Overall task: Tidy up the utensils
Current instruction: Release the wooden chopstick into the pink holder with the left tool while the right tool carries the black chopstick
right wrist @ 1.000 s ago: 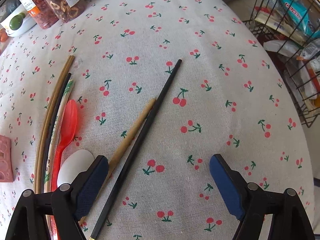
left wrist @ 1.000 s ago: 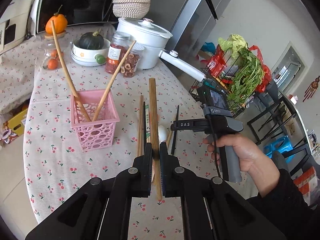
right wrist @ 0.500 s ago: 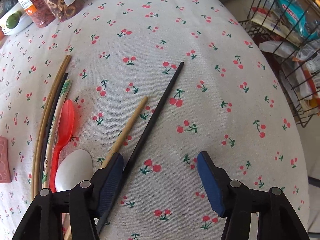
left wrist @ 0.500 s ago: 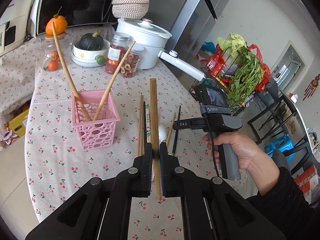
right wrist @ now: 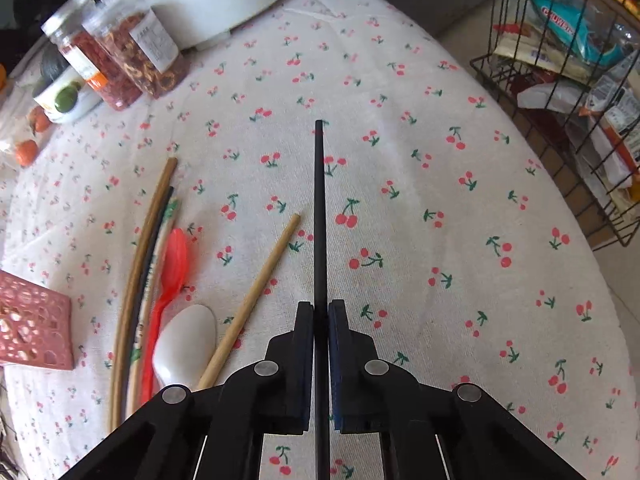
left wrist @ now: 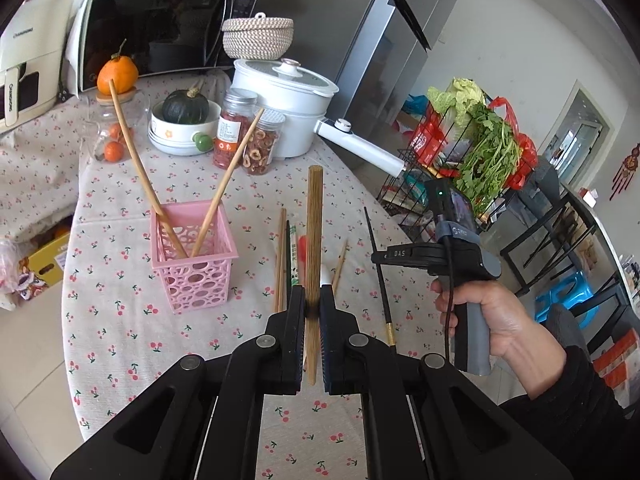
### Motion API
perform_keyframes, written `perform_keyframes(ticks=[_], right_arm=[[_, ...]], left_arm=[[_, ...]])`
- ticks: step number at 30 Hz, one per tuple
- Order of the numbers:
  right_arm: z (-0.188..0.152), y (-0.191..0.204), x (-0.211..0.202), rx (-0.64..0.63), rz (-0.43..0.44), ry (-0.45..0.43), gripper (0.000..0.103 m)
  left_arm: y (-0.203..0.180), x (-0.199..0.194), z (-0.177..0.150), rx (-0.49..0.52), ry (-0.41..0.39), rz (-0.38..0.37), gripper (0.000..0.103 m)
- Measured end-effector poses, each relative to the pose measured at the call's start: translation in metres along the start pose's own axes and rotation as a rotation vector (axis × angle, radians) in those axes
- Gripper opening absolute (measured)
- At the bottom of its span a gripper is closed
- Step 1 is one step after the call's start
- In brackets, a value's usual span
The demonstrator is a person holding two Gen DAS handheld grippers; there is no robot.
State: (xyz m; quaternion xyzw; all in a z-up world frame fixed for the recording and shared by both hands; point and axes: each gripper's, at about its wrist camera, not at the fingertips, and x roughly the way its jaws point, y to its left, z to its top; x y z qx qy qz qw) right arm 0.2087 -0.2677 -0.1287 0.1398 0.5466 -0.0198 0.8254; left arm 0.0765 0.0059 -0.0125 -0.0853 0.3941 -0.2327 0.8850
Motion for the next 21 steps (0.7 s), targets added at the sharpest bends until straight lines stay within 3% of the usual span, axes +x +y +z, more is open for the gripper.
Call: perform_keyframes(ticks=[11,16,21], right_arm=[[-0.031,0.002,-0.121,-0.045,0.214,-0.307,0.005],[-0.041,0.017,-0.153,-0.096,0.269,-0.38,0.005],[-0.046,0.035,-0.168,-0.155,0.303,-0.425,0.005]], left_arm=[[-0.015,-0.04,0.015,0.015,-0.138,0.024,0.006],[-0.012,-0.063,0.027,-0.008,-0.217,0.026,0.006],[-0.005,-0.084,0.036,-0.011,-0.303,0.086,0.006]])
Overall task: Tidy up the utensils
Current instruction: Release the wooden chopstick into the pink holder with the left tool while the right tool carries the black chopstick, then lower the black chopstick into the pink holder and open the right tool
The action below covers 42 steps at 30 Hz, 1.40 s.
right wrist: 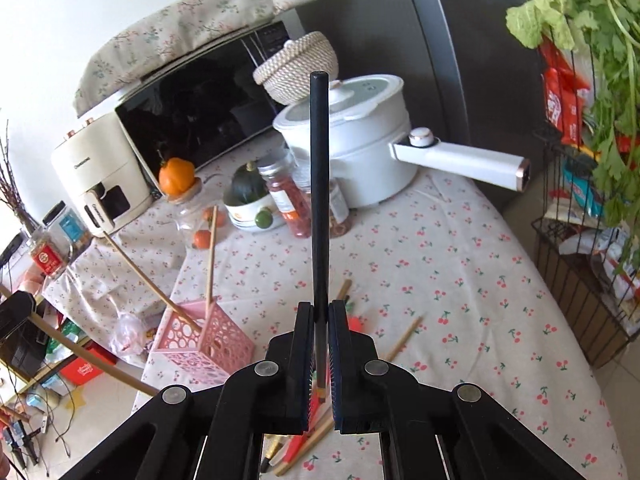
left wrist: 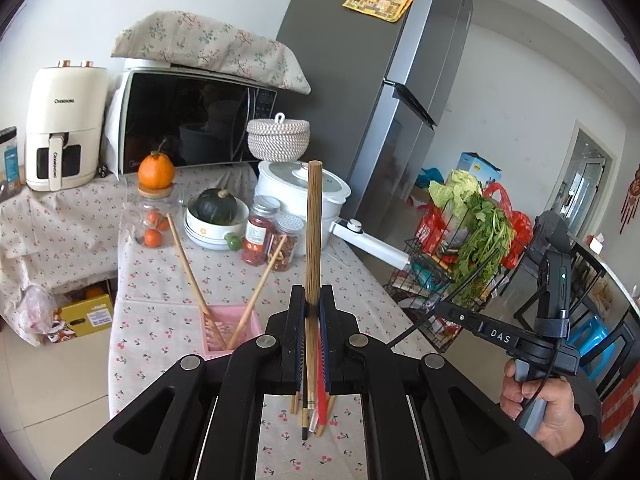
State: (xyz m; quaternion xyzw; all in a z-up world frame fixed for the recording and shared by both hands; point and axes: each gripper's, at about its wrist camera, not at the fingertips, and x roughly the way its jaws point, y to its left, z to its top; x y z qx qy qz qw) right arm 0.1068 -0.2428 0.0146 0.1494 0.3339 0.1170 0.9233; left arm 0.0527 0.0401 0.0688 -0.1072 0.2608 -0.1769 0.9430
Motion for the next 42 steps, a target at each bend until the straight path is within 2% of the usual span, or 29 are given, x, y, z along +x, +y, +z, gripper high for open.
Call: perform_keyframes(ticks=[8,15,24,33,34,36,37,38,42], right_arm=[[0.008,0.034,-0.006,-0.037,0.079,-0.015,0.005],[0.016,0.054,-0.002,-0.041,0.124,-0.041,0.005],[0.022,0.065,0.012,-0.013,0.159,-0.048,0.005],[0.025,0.081,0.031,0.006,0.195,-0.041,0.005],[0.025,0.083,0.034,0.006,0.195,-0.038,0.005],[0.024,0.086,0.04,0.008,0.199,-0.029,0.005],[0.024,0.088,0.043,0.01,0.2,-0.026,0.005],[0.024,0.089,0.046,0.012,0.201,-0.024,0.005],[0.024,0.095,0.055,0.014,0.192,-0.014,0.005]], left_arm=[[0.024,-0.005,0.019,-0.014,-0.116,0.113,0.006],[0.039,0.022,0.019,0.009,-0.138,0.197,0.006],[0.064,0.077,0.009,0.021,-0.069,0.253,0.006],[0.089,0.126,-0.001,-0.037,0.066,0.218,0.008],[0.09,0.128,-0.001,-0.05,0.082,0.216,0.012],[0.092,0.128,-0.002,-0.068,0.108,0.216,0.035],[0.093,0.126,-0.002,-0.079,0.108,0.216,0.056],[0.094,0.122,-0.003,-0.093,0.103,0.216,0.069],[0.1,0.111,-0.004,-0.137,0.138,0.216,0.079]])
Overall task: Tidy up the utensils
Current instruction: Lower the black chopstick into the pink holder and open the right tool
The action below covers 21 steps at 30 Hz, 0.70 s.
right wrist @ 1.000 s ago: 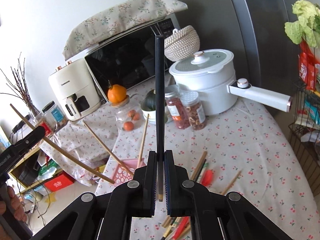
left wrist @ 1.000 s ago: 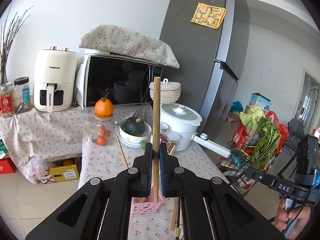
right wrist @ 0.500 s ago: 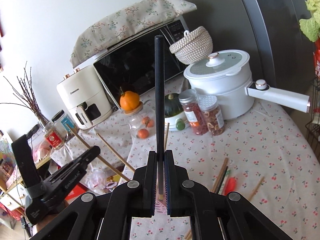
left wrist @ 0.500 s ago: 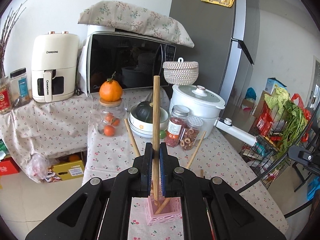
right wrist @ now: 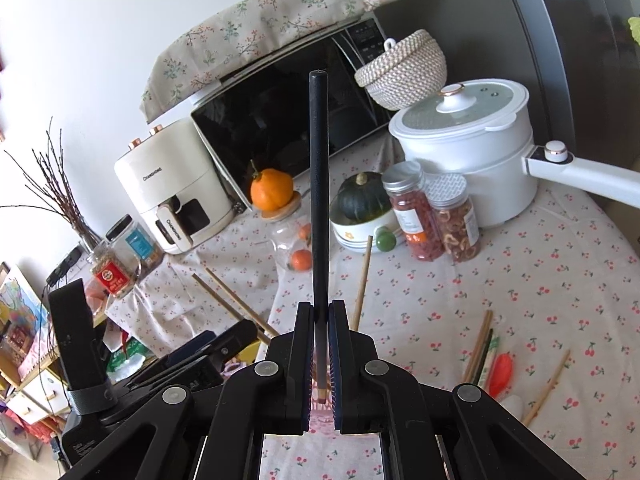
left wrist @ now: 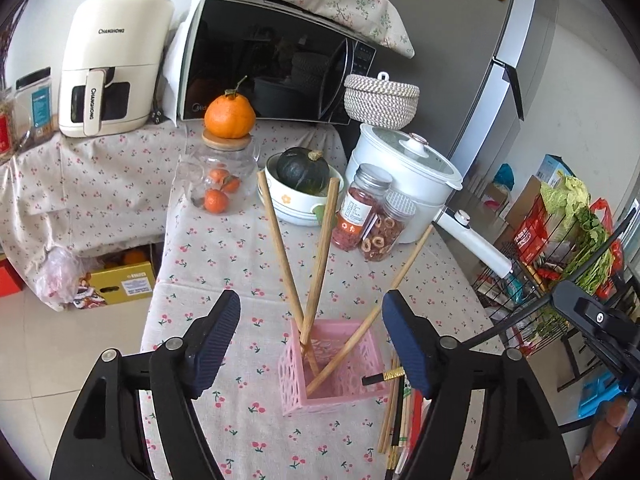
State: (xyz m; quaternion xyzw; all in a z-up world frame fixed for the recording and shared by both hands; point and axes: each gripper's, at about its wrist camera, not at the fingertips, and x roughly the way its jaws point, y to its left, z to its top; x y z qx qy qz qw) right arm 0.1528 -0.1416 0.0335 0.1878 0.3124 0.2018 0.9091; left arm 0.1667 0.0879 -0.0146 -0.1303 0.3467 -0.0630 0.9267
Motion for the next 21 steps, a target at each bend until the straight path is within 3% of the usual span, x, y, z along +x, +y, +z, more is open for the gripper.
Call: perform_keyframes(ticks=[4,9,13,21], right_arm=[[-0.002,0.002,0.014,-0.002,-0.012,0.029,0.005],[-0.005,0.003,0.038,-0.017,-0.046,0.081,0.005],[-0.01,0.001,0.057,-0.002,-0.062,0.133,0.005],[-0.017,0.001,0.08,0.007,-0.088,0.181,0.005]], left_arm=[[0.008,-0.008,-0.012,-0.003,0.063,0.037,0.089],[0.018,-0.013,-0.029,0.014,0.148,0.075,0.092],[0.025,-0.023,-0.035,0.014,0.134,0.071,0.103],[0.025,-0.032,-0.038,0.029,0.119,0.055,0.103]])
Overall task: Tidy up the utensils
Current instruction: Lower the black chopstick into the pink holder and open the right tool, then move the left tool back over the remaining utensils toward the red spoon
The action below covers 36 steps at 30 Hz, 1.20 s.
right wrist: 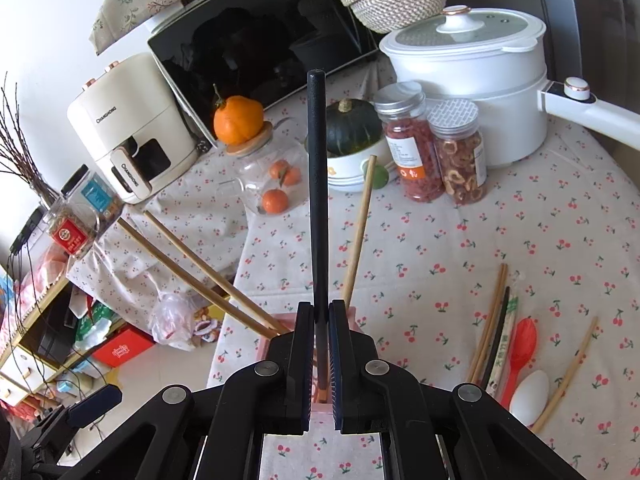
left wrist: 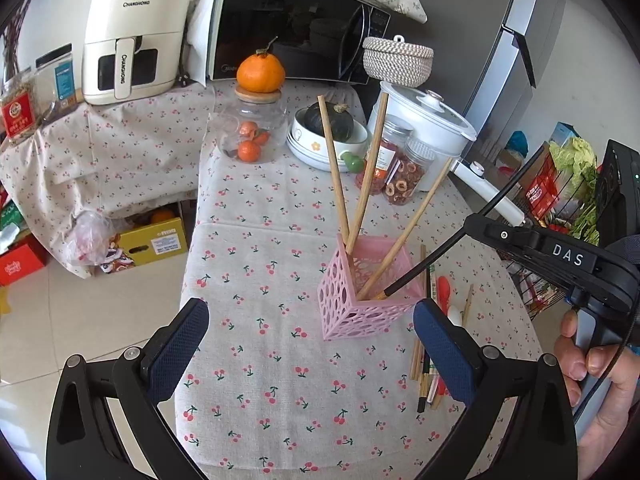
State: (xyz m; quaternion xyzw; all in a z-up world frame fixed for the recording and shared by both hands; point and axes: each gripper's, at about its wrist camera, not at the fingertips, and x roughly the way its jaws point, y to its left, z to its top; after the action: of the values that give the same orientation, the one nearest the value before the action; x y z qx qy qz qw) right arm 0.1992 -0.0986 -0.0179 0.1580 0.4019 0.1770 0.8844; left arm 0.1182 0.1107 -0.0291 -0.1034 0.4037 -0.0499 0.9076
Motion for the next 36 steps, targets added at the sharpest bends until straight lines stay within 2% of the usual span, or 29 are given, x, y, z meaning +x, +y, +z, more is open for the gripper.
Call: perform_keyframes(ticks=[6,7,9,11,13,14,16,20,27,36], right_arm=[[0.0,0.0,0.015,-0.002,-0.023,0.023,0.007],[0.001,-0.001,0.016,-0.006,-0.018,0.012,0.01],[0.002,0.0,0.013,-0.024,-0.019,-0.03,0.011],[0.004,0.0,0.011,-0.035,-0.024,-0.048,0.019],[0.004,-0.003,0.004,-0.028,-0.019,-0.066,0.043],[0.005,-0.004,0.0,-0.023,-0.018,-0.076,0.049],[0.006,-0.007,-0.009,-0.017,-0.015,-0.094,0.055],[0.008,-0.016,-0.032,-0.009,-0.009,-0.146,0.079],[0.002,-0.041,-0.06,-0.035,-0.096,-0.164,0.089],[-0.02,-0.094,-0.08,-0.064,-0.229,-0.095,0.094]], left_arm=[[-0.002,-0.002,-0.002,0.005,-0.013,-0.001,0.103],[-0.002,-0.003,-0.003,0.004,-0.017,0.0,0.103],[-0.002,-0.004,-0.003,0.003,-0.027,0.005,0.103],[-0.002,-0.006,-0.003,0.001,-0.043,0.02,0.103],[-0.002,-0.008,-0.003,0.002,-0.055,0.026,0.103],[-0.002,-0.008,-0.003,0.002,-0.057,0.029,0.103],[-0.004,-0.01,-0.003,0.004,-0.063,0.024,0.103],[-0.013,-0.014,-0.006,0.032,-0.061,-0.005,0.103],[-0.034,-0.017,-0.018,0.075,-0.058,-0.032,0.103],[-0.068,-0.005,-0.041,0.172,0.012,-0.036,0.103]])
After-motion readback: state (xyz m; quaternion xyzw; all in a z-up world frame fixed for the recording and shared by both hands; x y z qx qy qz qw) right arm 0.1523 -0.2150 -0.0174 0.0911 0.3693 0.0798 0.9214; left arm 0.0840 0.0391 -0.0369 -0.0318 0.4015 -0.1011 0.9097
